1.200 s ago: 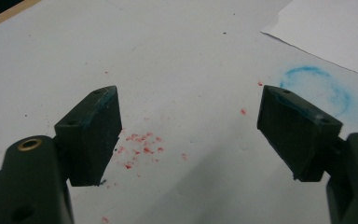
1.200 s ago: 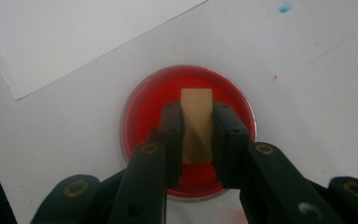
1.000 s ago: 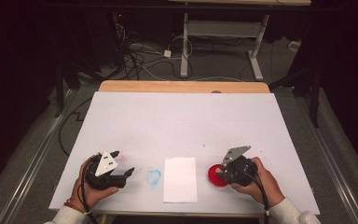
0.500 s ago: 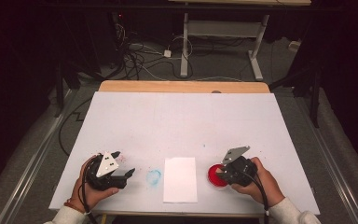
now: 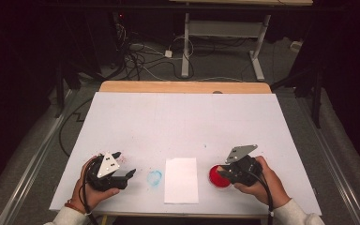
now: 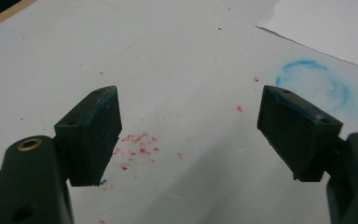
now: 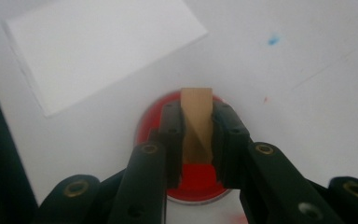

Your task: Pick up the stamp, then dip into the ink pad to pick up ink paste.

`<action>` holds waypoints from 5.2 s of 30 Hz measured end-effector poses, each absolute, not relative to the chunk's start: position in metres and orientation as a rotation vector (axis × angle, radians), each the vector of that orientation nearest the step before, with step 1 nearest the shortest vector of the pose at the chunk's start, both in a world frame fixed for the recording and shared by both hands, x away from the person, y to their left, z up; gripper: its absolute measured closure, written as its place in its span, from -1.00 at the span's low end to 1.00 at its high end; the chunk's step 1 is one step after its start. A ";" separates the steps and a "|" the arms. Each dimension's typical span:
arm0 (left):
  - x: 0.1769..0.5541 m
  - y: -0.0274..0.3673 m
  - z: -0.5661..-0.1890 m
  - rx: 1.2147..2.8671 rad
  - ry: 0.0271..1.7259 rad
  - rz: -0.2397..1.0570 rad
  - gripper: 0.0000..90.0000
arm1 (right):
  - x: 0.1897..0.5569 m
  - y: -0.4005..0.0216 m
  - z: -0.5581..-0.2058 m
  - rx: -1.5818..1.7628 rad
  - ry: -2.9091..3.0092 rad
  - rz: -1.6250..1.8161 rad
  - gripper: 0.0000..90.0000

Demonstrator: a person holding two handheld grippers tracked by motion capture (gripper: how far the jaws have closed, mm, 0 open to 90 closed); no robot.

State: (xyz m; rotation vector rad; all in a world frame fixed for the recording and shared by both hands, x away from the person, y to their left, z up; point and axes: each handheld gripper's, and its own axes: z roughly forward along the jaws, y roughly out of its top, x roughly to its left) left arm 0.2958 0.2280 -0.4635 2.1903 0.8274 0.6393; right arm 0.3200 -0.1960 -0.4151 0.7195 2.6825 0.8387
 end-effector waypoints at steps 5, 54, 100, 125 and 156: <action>0.296 0.228 -0.464 2.195 0.828 0.641 -0.53 | 0.312 -0.196 -0.399 0.688 2.650 0.889 0.68; 0.300 0.226 -0.465 2.189 0.821 0.645 -0.54 | 0.329 -0.193 -0.441 0.725 2.755 0.714 0.68; 0.298 0.219 -0.468 2.237 0.788 0.636 -0.55 | 0.321 -0.203 -0.391 0.697 2.532 1.039 0.68; 0.297 0.220 -0.467 2.222 0.779 0.633 -0.55 | 0.329 -0.165 -0.384 0.569 2.574 1.054 0.68; 0.297 0.219 -0.467 2.238 0.758 0.638 -0.56 | 0.330 -0.097 -0.417 0.460 2.718 0.949 0.68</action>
